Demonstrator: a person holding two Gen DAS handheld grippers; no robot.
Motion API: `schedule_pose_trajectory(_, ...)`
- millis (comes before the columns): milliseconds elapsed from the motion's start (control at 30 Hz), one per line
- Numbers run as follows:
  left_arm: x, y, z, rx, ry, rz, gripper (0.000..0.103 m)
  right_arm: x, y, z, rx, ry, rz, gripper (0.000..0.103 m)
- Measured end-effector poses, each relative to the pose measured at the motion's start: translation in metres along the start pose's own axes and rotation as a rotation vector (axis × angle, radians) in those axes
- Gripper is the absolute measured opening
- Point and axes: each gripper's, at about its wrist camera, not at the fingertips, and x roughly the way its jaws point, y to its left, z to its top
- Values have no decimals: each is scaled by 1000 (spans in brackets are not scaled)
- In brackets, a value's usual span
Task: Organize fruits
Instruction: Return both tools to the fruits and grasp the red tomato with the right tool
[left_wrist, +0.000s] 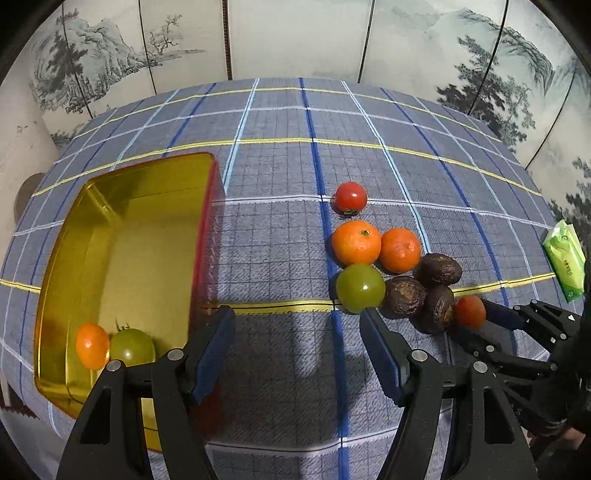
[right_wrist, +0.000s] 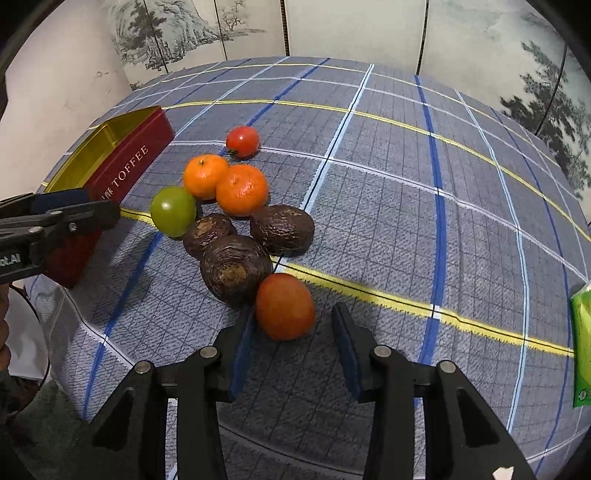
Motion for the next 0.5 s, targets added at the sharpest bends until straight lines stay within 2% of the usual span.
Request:
schedule_pose_trajectory(133,7,-5,1,9,7,-1,70,0,2,0,-13,-12,-7,28)
schedule_pose_trajectory(333,11,-12,2,30,7,-3,70,0,-2,0,0,-19,1,27)
schedule_pose_trajectory(500,17,-12,4,19,20,-6,70,-3,-20,1,43,-31,-31,27)
